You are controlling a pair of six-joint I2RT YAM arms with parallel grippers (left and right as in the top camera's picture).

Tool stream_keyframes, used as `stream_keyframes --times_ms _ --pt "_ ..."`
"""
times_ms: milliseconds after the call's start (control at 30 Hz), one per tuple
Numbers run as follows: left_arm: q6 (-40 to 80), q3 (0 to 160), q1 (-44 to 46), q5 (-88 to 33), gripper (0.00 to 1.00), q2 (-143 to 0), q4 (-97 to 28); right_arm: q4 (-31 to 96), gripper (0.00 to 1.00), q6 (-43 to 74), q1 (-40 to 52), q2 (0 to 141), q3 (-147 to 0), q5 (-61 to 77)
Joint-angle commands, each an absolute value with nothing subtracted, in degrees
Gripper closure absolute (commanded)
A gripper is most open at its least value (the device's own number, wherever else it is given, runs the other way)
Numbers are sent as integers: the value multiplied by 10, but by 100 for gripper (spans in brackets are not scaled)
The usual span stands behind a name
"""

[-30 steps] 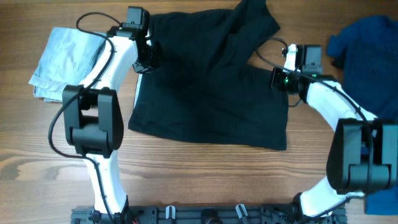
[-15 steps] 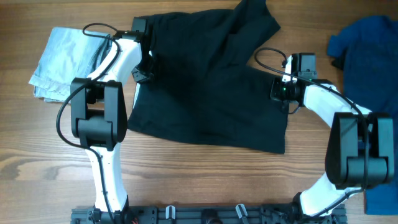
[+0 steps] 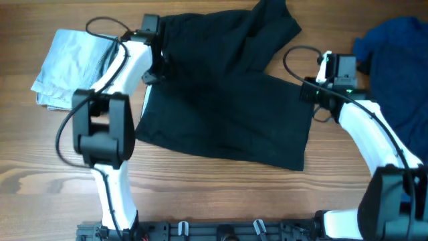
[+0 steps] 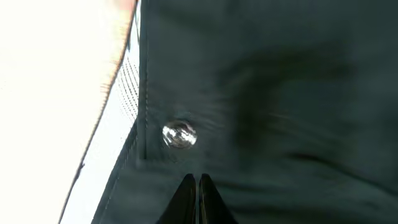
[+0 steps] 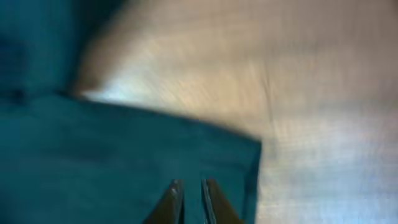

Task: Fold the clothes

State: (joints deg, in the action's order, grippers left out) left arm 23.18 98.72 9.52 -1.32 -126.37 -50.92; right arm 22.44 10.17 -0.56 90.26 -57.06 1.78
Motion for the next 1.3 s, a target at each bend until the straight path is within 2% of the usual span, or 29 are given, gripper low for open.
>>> stream_keyframes --times_ms 0,67,133,167,200,233,267,300,367,467,567,800,933,1000,1067,1100,1133,1167,1200,1267 --pt "229 991 108 -6 93 -1091 -470 221 83 69 -5 877 -652 89" --pt "229 991 107 -6 85 -1055 -462 217 79 62 -5 888 -686 100" --pt "229 991 106 -6 71 -1030 -463 195 73 58 -5 899 -708 99" --pt "229 991 105 -6 60 -1023 -465 160 62 46 -6 908 -714 99" --pt "229 991 105 -6 51 -1018 -467 131 44 39 -6 914 -715 96" --pt "229 991 105 -5 40 -1016 -470 102 42 33 -6 921 -715 87" --pt "229 991 105 -5 21 -1016 -474 58 41 28 -6 935 -715 66" --pt "229 991 105 -5 12 -1016 -478 27 38 28 -6 948 -715 51" --pt "229 991 105 -5 2 -1018 -494 -31 33 16 -6 981 -715 45" --pt "229 991 105 -5 0 -1020 -513 -119 15 15 -6 1057 -715 45" --pt "229 991 105 -5 0 -1020 -521 -197 2 15 -7 1136 -717 45" --pt "229 991 105 -5 1 -1020 -531 -213 0 -17 -7 1273 -805 67" --pt "229 991 105 -5 0 -1020 -538 -214 1 -31 -7 1289 -818 67" --pt "229 991 105 -5 0 -1020 -541 -213 5 -46 -7 1288 -820 76" --pt "229 991 105 -5 0 -1020 -541 -188 19 -48 -7 1286 -824 80" --pt "229 991 105 -5 0 -1020 -541 -165 35 -50 -7 1284 -825 80" --pt "229 991 105 -5 0 -1020 -541 -142 61 -51 -7 1284 -825 80" --pt "229 991 105 -5 0 -1020 -541 -117 80 -51 -8 1283 -825 80" --pt "229 991 105 -5 0 -1020 -542 -93 91 -51 -8 1282 -825 80" --pt "229 991 105 -5 0 -1020 -543 -47 96 -46 -10 1274 -825 80"
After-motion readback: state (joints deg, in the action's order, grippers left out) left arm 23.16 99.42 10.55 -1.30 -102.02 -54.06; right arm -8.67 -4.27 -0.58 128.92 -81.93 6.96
